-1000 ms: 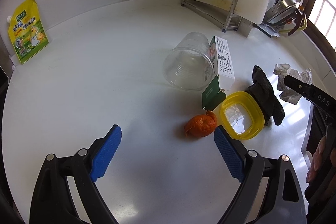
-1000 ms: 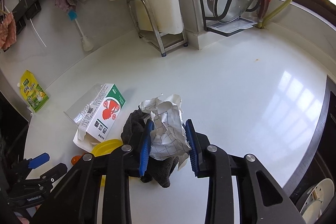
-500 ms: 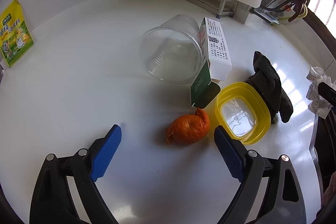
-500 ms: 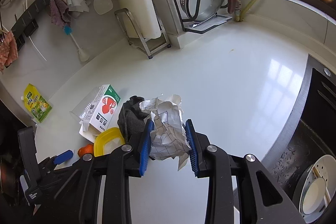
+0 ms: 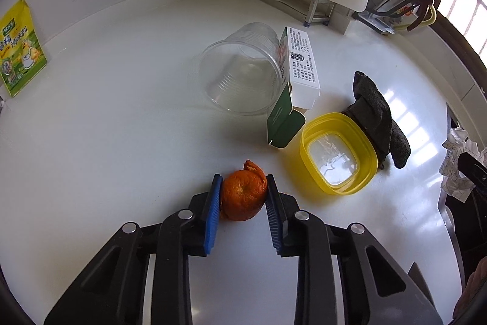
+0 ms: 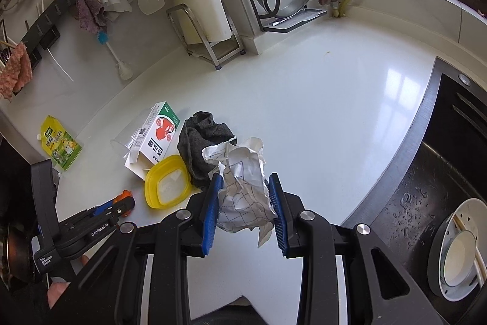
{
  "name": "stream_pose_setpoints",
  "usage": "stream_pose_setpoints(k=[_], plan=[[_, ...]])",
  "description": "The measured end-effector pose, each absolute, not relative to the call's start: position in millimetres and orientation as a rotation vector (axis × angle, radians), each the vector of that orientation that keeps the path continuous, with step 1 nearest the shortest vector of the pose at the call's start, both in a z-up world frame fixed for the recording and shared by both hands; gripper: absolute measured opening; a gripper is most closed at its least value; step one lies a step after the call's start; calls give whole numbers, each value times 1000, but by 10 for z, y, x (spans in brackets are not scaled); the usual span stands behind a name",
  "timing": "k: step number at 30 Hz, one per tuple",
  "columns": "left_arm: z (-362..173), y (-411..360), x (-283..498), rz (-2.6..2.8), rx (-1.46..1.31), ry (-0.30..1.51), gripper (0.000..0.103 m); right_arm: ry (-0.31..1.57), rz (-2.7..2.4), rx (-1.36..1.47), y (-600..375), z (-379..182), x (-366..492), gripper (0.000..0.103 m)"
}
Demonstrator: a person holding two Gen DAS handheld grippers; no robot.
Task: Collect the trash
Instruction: 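Grasp the orange tangerine with the left tool, then carry the tangerine and checkered paper over the blue mesh basket with both tools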
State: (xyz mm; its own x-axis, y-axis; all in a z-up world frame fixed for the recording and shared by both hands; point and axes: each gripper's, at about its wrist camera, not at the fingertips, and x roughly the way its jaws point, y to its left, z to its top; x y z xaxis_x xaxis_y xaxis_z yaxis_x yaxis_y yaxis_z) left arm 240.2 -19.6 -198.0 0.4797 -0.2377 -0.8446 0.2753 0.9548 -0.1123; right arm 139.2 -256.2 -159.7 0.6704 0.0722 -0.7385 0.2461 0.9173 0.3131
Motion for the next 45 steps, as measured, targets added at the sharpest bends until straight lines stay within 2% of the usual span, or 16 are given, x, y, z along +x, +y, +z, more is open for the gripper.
stream_pose_setpoints(k=[19,45], plan=[[-1384,278,1528,-240,15,987,27,901,13,375,-2184,-1348,772,31],[-1330,-85,260,-277,53,1011,27,976,131,334,-2078,-1331,-375,31]])
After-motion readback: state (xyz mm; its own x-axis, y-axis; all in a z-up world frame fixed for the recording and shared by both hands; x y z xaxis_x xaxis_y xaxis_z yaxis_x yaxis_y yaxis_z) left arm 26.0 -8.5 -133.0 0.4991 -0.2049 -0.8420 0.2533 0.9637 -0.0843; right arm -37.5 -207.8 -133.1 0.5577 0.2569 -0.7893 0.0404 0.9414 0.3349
